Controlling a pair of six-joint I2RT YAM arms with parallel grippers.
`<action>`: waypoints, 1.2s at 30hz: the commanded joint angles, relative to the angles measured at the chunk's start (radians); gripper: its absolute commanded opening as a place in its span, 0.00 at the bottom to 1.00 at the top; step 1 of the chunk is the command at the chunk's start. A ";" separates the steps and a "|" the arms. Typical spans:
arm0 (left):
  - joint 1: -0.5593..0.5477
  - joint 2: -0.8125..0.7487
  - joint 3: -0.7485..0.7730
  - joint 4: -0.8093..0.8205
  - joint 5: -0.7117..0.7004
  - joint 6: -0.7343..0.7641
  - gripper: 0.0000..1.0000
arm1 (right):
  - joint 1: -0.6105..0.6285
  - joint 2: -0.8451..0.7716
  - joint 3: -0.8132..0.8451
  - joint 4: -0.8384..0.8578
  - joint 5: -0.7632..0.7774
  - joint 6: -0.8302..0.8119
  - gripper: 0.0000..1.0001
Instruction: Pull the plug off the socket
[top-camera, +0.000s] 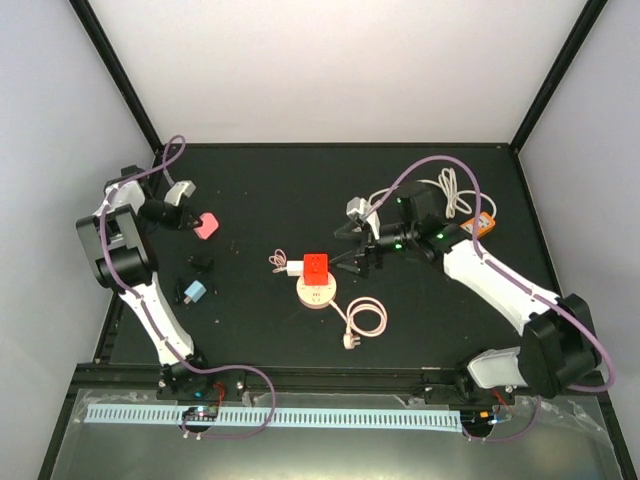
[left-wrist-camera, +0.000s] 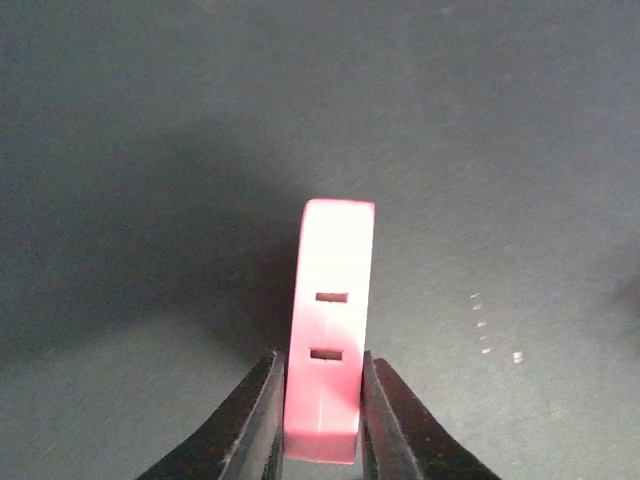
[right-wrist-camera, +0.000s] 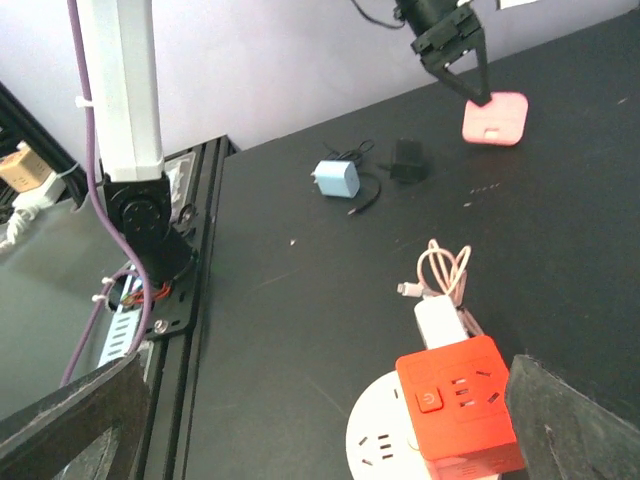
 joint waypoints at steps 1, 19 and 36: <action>0.031 0.046 0.017 -0.035 -0.044 0.000 0.27 | 0.000 0.071 0.039 -0.076 -0.075 -0.084 1.00; -0.006 -0.197 -0.079 -0.066 0.069 0.188 0.94 | 0.001 0.163 0.036 -0.133 0.059 -0.397 1.00; -0.231 -0.571 -0.284 0.058 0.161 0.223 0.99 | 0.028 0.376 0.190 -0.210 0.160 -0.526 1.00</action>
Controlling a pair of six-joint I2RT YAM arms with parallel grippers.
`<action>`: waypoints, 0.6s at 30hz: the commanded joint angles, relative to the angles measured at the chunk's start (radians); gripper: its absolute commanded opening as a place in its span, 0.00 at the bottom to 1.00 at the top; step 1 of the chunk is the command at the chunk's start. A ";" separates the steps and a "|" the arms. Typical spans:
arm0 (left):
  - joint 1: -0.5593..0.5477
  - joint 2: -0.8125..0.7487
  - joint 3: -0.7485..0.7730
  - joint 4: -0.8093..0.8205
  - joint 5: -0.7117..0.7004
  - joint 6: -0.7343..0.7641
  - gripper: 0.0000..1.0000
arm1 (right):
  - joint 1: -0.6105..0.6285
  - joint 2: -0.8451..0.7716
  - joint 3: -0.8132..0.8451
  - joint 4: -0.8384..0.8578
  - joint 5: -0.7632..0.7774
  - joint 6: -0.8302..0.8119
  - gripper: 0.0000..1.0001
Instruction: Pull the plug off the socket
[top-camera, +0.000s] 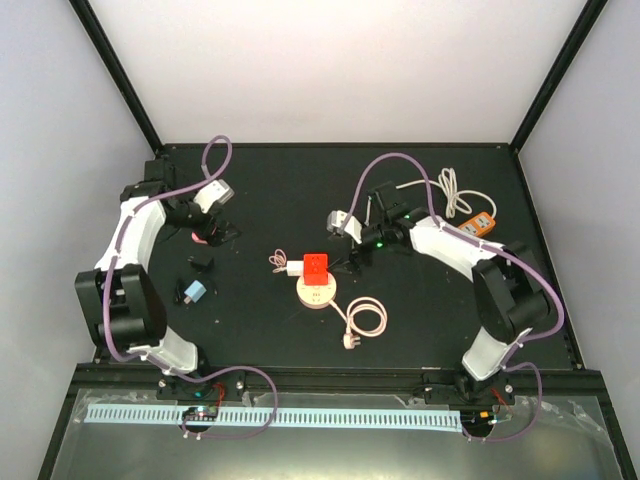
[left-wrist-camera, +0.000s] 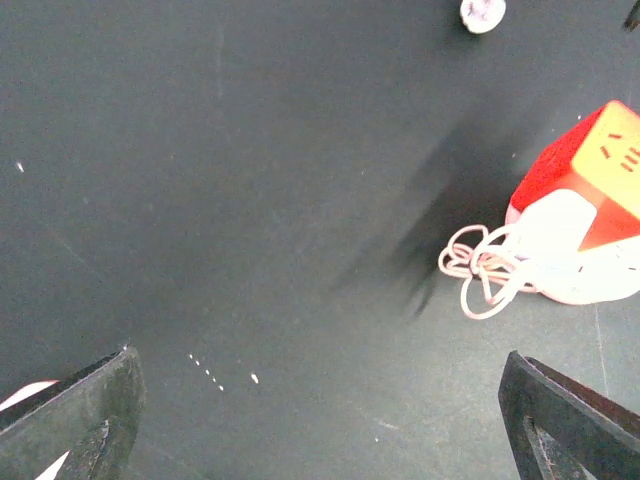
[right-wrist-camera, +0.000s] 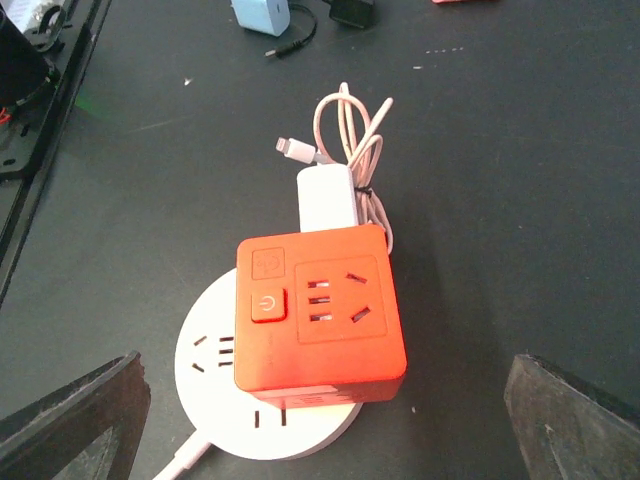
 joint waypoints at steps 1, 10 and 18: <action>-0.012 -0.070 0.003 0.079 0.083 -0.049 0.99 | 0.023 0.027 0.033 -0.026 0.023 -0.049 1.00; -0.062 -0.040 0.034 -0.038 0.255 0.078 0.99 | 0.064 0.081 0.049 -0.028 0.031 -0.071 1.00; -0.247 -0.187 -0.193 0.188 0.167 0.057 0.99 | 0.098 0.145 0.072 0.001 0.056 -0.068 1.00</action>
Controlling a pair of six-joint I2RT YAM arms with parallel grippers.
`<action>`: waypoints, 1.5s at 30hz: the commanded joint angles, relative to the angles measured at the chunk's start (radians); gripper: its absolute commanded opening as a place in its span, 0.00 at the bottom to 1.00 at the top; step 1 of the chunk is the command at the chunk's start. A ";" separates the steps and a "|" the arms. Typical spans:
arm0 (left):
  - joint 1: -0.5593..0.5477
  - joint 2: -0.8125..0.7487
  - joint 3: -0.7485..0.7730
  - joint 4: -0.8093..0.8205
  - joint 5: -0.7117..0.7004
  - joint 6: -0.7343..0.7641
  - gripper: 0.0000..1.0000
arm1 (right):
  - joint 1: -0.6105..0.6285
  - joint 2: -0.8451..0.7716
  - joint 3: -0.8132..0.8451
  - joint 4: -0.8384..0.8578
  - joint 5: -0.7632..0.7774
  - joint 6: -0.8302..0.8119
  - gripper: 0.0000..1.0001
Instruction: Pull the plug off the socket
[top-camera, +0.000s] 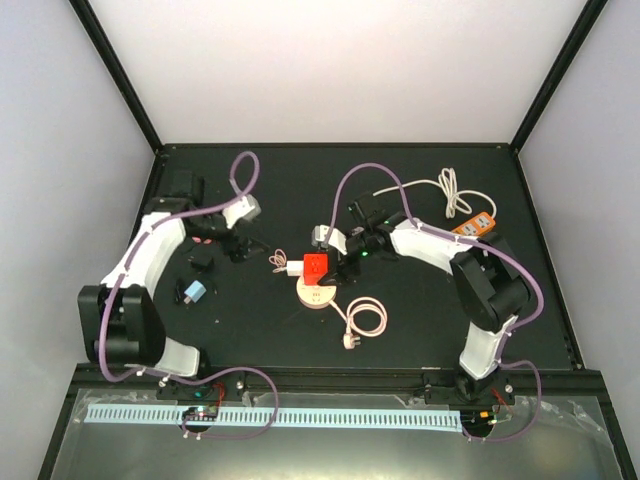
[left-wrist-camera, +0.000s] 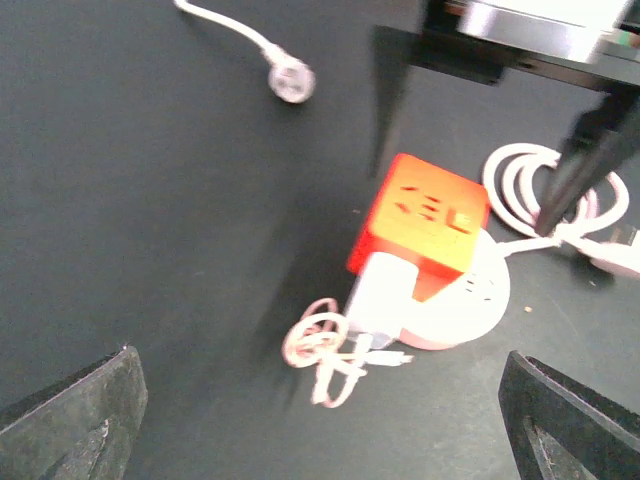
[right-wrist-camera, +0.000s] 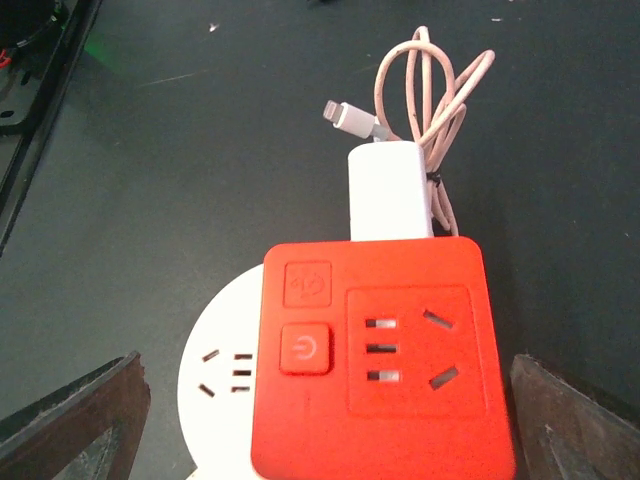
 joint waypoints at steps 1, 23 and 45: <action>-0.108 -0.093 -0.098 0.138 -0.026 0.027 0.99 | 0.016 0.040 0.040 0.017 0.016 -0.020 1.00; -0.341 -0.093 -0.300 0.372 -0.166 0.151 0.81 | 0.040 0.053 -0.033 0.113 0.044 -0.054 0.81; -0.423 -0.013 -0.340 0.425 -0.328 0.157 0.53 | 0.044 0.002 -0.122 0.188 0.027 -0.057 0.51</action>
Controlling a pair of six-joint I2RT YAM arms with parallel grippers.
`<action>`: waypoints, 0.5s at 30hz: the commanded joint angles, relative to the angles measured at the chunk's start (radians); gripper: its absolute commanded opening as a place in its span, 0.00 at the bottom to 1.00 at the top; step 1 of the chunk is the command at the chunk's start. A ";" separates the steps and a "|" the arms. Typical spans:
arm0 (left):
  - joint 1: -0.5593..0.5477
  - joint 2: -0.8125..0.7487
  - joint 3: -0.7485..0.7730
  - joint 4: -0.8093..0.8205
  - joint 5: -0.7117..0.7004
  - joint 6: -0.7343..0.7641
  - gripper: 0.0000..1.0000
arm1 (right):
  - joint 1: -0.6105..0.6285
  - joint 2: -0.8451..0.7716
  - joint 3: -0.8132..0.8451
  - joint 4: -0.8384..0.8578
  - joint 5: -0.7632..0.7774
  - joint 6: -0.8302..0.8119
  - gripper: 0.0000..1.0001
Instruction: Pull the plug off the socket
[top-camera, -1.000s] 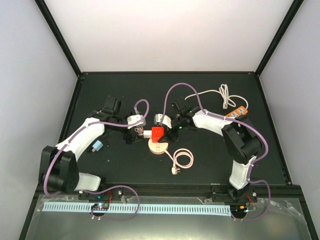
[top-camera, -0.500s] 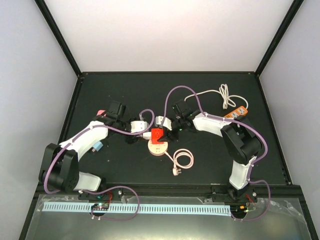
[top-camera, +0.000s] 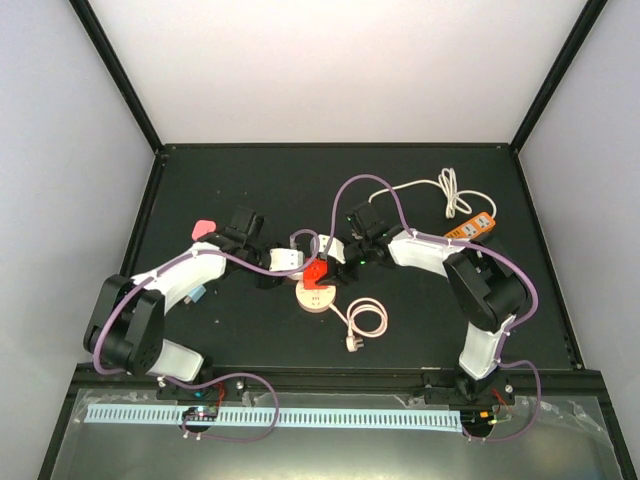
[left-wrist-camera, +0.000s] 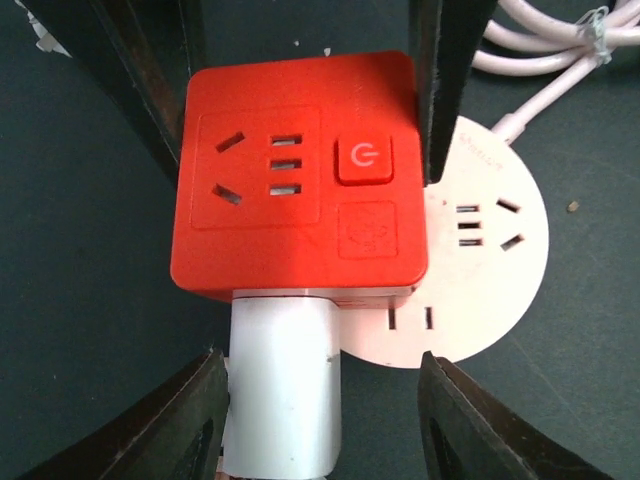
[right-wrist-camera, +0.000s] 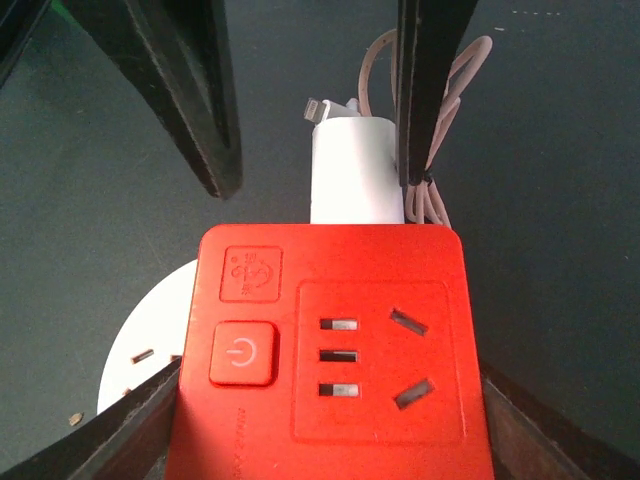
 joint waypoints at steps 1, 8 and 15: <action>-0.018 0.032 0.014 0.025 -0.059 0.006 0.52 | 0.014 -0.018 -0.021 -0.021 -0.005 -0.020 0.51; -0.023 0.078 0.027 0.001 -0.116 0.004 0.38 | 0.014 -0.014 -0.021 -0.040 -0.005 -0.041 0.48; -0.021 0.074 0.022 0.000 -0.121 0.002 0.16 | 0.014 -0.010 -0.019 -0.070 0.006 -0.064 0.38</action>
